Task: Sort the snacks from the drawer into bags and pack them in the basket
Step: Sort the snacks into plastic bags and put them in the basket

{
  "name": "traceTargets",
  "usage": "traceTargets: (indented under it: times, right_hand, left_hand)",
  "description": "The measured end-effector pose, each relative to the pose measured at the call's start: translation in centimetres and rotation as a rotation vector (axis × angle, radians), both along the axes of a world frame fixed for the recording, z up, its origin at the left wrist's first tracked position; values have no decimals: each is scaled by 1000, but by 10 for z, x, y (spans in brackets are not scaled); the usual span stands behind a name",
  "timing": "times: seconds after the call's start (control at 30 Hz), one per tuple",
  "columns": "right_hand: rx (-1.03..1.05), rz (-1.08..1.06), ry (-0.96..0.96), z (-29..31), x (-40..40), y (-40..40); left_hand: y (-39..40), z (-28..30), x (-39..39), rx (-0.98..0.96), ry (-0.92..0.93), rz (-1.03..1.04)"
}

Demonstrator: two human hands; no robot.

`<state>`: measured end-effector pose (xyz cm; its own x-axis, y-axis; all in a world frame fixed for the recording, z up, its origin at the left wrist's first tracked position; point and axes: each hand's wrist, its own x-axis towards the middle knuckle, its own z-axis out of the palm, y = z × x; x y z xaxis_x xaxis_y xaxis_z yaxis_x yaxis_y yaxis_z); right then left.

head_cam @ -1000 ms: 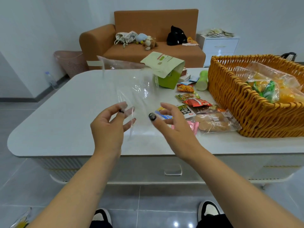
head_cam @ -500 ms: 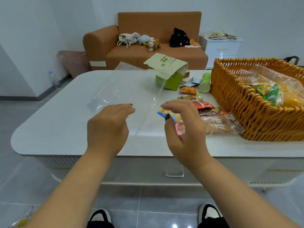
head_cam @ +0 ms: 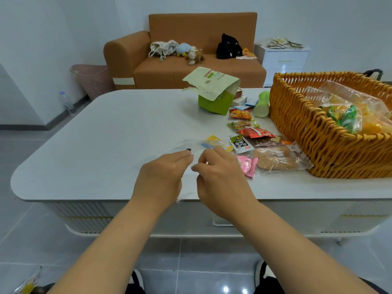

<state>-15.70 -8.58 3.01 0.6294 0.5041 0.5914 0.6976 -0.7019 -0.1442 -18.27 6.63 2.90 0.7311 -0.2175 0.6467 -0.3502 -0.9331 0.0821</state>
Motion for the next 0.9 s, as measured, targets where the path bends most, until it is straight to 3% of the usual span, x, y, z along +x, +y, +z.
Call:
traceTargets:
  times: [0.17, 0.4, 0.57, 0.7, 0.8, 0.9]
  right_hand:
    - [-238, 25, 405, -8, -4, -4]
    - [-379, -57, 537, -20, 7, -9]
    - [-500, -96, 770, -31, 10, -10]
    - [-350, 30, 722, -12, 6, -8]
    - [60, 206, 736, 10, 2, -8]
    - [463, 153, 807, 22, 9, -19]
  left_hand:
    - [3, 1, 1, -16, 60, -28]
    - [-14, 1, -12, -15, 139, -338]
    - [-10, -9, -12, -12, 169, -251]
    - [8, -15, -6, 30, 245, -27]
    - [17, -8, -9, -19, 284, 134]
    - [21, 0, -11, -113, 369, 294]
